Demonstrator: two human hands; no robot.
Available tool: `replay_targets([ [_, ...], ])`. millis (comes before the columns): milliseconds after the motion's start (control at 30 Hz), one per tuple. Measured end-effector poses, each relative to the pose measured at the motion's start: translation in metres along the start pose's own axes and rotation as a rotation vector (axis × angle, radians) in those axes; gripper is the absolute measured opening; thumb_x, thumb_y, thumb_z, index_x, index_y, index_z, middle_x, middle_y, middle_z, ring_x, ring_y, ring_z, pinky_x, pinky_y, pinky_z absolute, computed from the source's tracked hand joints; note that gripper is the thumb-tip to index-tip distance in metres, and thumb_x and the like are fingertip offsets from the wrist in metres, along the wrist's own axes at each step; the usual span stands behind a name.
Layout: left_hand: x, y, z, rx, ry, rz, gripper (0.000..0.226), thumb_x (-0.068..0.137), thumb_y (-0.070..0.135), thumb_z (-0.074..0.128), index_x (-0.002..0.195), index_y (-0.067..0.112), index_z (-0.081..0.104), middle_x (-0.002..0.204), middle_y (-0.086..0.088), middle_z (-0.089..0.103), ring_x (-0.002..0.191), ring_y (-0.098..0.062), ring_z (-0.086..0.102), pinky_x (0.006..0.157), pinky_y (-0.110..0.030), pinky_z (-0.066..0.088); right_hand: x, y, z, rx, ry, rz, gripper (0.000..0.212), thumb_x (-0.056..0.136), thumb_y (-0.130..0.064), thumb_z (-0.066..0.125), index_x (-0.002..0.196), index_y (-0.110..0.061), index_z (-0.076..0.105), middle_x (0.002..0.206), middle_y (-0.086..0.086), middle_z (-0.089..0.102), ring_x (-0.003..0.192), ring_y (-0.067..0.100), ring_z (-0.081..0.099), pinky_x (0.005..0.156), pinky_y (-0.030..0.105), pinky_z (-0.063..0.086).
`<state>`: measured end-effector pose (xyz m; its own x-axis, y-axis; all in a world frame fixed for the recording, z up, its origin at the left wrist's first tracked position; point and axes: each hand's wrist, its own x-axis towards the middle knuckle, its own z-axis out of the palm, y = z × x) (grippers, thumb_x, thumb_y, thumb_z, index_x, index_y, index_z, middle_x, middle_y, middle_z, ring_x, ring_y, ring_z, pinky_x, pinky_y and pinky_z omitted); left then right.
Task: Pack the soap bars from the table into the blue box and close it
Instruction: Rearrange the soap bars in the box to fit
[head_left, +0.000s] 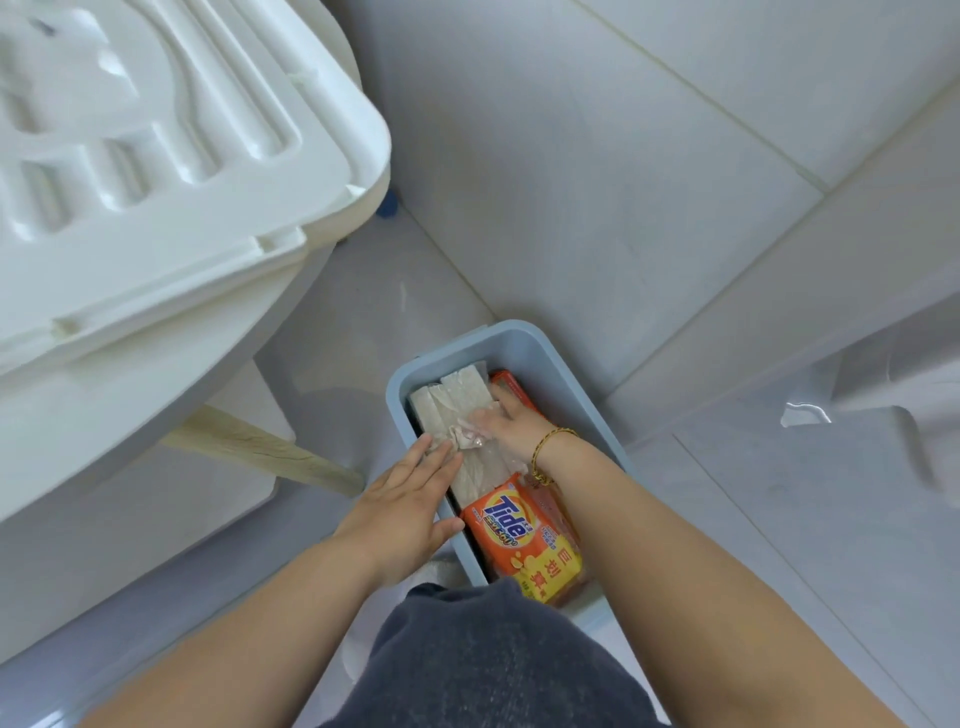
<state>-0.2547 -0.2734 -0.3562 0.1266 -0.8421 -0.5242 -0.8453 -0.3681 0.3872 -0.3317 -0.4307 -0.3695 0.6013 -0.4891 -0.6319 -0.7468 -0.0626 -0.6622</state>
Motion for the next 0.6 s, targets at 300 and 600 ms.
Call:
replay_targets([
  [300,-0.051,0.021,-0.054,-0.164,0.273,-0.047,0.042,0.095,0.031,0.036,0.137,0.026,0.031,0.146,0.002,0.036,0.132,-0.016,0.033,0.105,-0.031,0.032,-0.087,-0.046,-0.048,-0.047,0.158,-0.051,0.032,0.092,-0.02,0.043,0.103,0.004,0.061,0.105,0.022,0.067,0.091,0.034,0.063,0.076,0.031,0.05],
  [600,-0.21,0.039,-0.109,-0.284,0.741,0.097,0.024,0.09,0.025,0.049,0.111,0.028,0.061,0.105,0.021,0.06,0.102,0.004,0.051,0.08,-0.001,0.033,-0.199,-0.163,-0.033,-0.017,0.142,-0.46,0.032,0.091,-0.011,0.046,0.062,-0.017,0.057,0.055,0.0,0.058,0.037,-0.001,0.054,0.039,0.011,0.044],
])
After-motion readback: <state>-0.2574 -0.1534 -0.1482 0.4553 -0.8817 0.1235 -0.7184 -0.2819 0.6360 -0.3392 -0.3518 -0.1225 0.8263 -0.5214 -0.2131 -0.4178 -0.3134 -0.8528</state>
